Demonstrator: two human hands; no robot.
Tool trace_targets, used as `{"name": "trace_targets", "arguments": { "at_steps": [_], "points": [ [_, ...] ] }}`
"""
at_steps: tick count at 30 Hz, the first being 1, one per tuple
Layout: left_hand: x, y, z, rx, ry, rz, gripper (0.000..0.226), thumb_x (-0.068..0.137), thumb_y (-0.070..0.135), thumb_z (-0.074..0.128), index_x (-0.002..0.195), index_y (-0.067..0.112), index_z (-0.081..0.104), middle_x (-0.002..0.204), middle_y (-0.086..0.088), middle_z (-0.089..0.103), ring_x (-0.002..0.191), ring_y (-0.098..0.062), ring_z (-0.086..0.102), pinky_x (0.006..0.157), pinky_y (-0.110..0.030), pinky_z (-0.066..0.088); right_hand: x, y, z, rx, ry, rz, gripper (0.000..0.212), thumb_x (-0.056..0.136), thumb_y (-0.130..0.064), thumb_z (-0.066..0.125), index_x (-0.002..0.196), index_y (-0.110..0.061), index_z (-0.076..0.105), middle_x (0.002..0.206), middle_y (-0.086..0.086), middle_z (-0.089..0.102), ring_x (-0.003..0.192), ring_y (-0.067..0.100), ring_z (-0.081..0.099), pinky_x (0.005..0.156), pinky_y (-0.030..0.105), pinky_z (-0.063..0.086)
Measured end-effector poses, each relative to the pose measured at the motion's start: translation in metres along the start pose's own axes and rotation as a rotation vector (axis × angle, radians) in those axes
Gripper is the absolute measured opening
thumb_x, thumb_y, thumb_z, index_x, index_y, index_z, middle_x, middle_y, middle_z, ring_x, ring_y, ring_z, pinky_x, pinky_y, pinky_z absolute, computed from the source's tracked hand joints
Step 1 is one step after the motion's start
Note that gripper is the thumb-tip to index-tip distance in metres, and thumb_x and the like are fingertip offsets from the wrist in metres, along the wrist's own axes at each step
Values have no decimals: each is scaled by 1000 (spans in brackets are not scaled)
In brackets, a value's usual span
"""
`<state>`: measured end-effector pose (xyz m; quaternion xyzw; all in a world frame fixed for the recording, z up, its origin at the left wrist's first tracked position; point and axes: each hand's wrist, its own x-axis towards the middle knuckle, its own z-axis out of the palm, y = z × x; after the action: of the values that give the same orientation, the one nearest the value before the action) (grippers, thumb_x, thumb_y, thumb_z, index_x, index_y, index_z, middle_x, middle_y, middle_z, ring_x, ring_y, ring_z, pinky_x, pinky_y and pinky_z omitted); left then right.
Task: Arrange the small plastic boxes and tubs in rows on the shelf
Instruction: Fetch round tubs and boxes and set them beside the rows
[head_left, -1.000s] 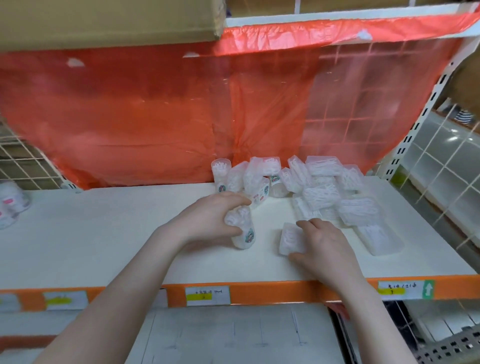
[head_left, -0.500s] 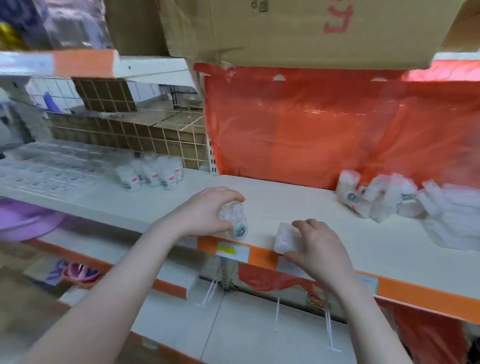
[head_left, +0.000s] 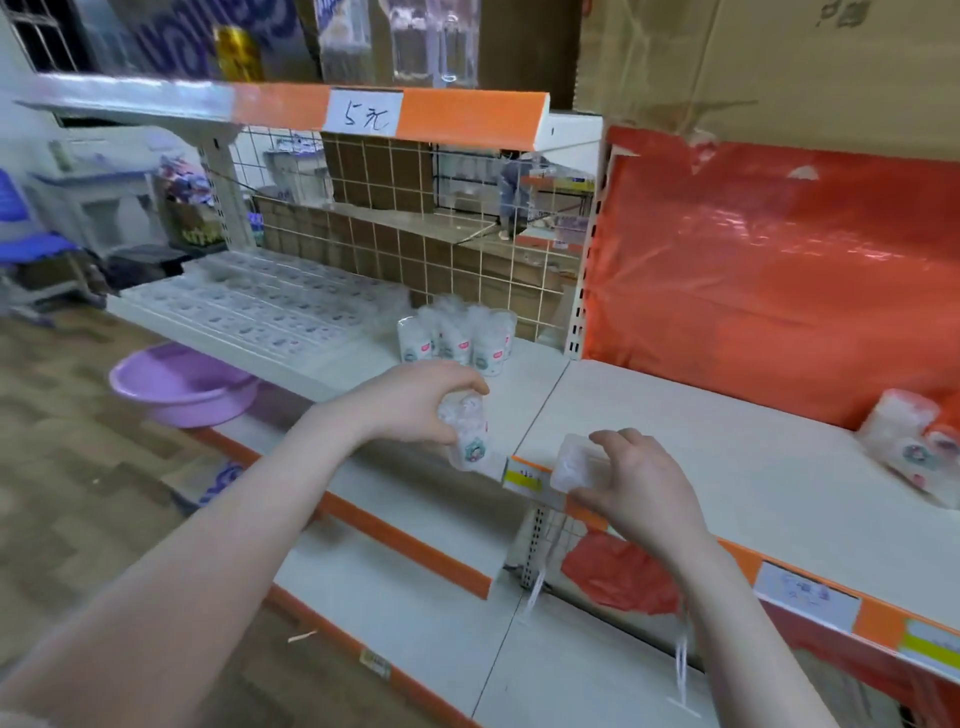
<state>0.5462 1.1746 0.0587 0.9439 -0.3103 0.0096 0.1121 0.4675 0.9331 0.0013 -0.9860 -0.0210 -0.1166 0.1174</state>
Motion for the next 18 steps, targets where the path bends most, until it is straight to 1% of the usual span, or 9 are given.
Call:
{"name": "trace_targets", "arguments": {
  "at_steps": [2,3,5,7,10,14,18],
  "points": [
    [11,-18,-7,35,-1,13,59,74,15,69,131,22,51,133,3,52,121,-13,46,87,-13,28,16,-10,10,8,-2,-9,51,76,-37,67,121,-16,53,114,5,56,109,24,49,88,31,37],
    [18,-27,-12,59,-4,19,59,75,15,69,131,22,51,134,3,52,121,-13,46,87,-15,29,25,-14,15,14,-4,-9,52,75,-36,68,121,-16,53,114,5,56,109,24,49,88,31,37],
    [36,-45,-22,109,-14,40,58,75,16,68,130,24,51,133,4,52,120,-15,47,94,-21,33,45,-20,27,26,-11,-10,54,75,-38,68,122,-17,53,115,4,56,110,24,48,87,30,37],
    [57,-62,-32,150,-29,65,56,74,16,70,128,23,53,131,2,54,118,-17,48,99,-31,37,67,-26,38,41,-13,-11,56,74,-40,68,123,-17,53,115,4,56,110,23,48,87,31,38],
    [90,-84,-41,190,-53,73,58,73,16,71,128,22,53,130,1,55,117,-19,49,97,-36,40,101,-34,51,65,-10,-3,56,75,-39,66,124,-17,52,115,5,56,111,23,48,87,30,37],
    [124,-107,-41,215,-102,95,59,75,18,71,130,24,51,133,3,52,119,-20,48,97,-34,40,137,-45,63,88,-15,6,54,76,-39,64,123,-15,52,114,5,56,110,24,48,87,31,39],
    [145,-122,-34,206,-156,125,57,78,16,69,132,23,50,135,0,48,121,-19,46,96,-29,37,157,-53,71,78,-26,1,53,76,-41,64,122,-15,53,114,5,55,110,23,48,88,29,39]
  ]
}}
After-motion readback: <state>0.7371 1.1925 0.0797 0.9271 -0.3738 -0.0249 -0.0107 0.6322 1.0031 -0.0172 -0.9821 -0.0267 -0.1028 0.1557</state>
